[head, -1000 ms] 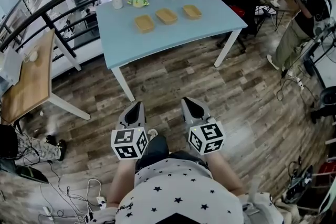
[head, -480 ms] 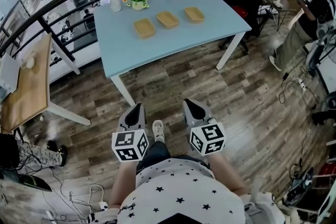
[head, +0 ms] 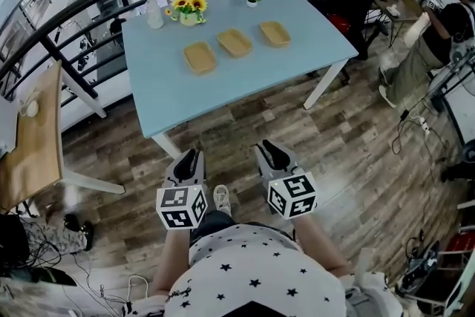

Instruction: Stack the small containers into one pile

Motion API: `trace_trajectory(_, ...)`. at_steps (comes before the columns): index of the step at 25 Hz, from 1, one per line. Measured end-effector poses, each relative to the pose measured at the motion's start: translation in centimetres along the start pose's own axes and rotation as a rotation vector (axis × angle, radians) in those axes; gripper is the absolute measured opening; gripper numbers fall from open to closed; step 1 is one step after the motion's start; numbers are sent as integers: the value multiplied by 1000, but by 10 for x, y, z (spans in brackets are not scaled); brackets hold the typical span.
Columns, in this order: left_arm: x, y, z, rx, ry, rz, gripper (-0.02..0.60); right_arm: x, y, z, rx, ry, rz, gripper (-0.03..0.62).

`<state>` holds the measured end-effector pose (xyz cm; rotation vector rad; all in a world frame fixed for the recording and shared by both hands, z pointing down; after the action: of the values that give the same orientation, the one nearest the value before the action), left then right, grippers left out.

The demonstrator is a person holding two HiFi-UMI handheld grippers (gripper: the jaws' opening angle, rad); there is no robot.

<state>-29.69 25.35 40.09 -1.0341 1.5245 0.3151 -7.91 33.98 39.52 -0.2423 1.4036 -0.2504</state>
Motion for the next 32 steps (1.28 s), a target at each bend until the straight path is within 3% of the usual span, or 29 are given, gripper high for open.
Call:
trace_trajectory(12, 52, -79, -68, -39, -4, -25, 158, 42, -113, 10, 11, 0, -45, 164)
trace_trajectory(24, 79, -137, -125, -71, -4, -59, 195, 63, -196, 15, -2, -2, -51, 172)
trace_trajectory(32, 91, -154, -150, -36, 30, -34, 196, 73, -227, 18, -6, -5, -57, 172)
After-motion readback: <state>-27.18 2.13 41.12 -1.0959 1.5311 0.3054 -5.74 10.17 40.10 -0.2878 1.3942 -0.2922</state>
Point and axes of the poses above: the fingertips, and each gripper's own axes: y backward along the fingers, z to its right, x out of its top, the point moved 9 cm from there along y, backward along the fingers, and after that the axes turned 7 degrees about -x, right-handed, at the moved point
